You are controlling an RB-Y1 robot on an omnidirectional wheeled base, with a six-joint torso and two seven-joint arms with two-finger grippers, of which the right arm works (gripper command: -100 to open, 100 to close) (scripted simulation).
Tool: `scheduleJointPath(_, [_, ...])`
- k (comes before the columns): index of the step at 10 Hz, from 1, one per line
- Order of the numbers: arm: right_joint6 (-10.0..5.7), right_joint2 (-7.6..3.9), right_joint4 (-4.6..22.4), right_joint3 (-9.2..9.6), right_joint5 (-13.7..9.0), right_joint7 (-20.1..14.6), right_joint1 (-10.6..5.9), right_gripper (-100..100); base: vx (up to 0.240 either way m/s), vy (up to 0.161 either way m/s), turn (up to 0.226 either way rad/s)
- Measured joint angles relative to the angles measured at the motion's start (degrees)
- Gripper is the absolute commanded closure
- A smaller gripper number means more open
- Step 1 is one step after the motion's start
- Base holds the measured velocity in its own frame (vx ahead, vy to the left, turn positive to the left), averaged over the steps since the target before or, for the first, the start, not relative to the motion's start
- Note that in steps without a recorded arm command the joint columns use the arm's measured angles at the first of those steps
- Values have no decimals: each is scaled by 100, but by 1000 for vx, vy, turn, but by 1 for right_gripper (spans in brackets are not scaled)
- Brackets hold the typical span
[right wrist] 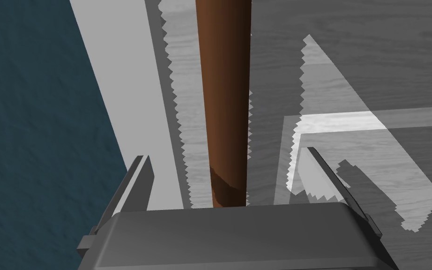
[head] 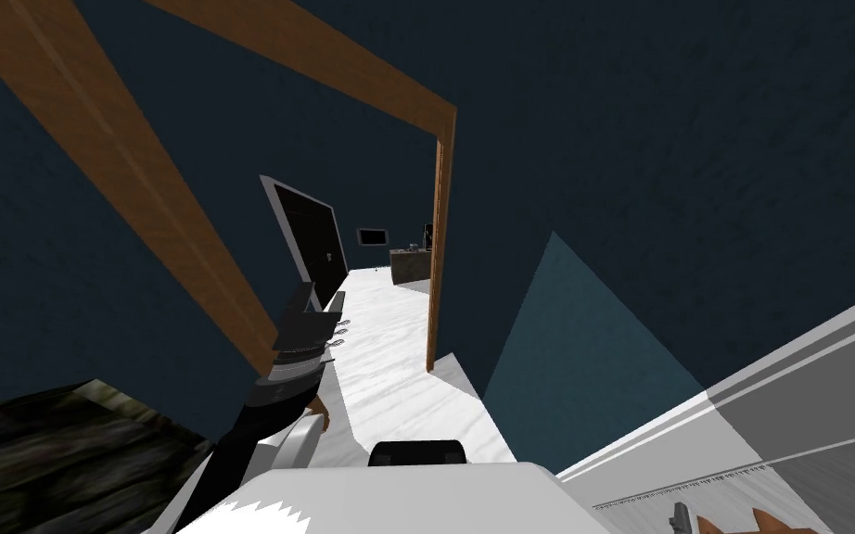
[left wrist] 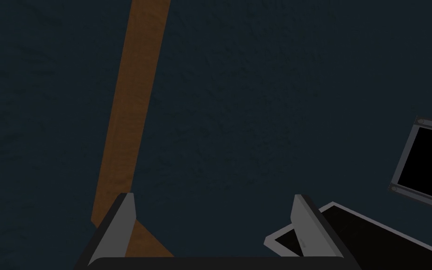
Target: Pull the door open
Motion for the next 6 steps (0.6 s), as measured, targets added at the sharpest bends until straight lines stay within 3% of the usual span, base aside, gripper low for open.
scheduleJointPath(2, [-2, -180, 484, -88, 52, -64, -408, -100, -46, -64, 16])
scheduleJointPath(3, [85, -198, 428, -163, 47, 2, -477, -100, -39, -47, 10])
scheduleJointPath(4, [140, -266, 552, -209, 57, 30, -616, -100, -16, -21, 7])
scheduleJointPath(5, [145, -276, 574, -214, 59, 28, -633, 100, 0, 0, 0])
scheduleJointPath(6, [142, -270, 560, -211, 57, 29, -622, 100, 7, 8, 3])
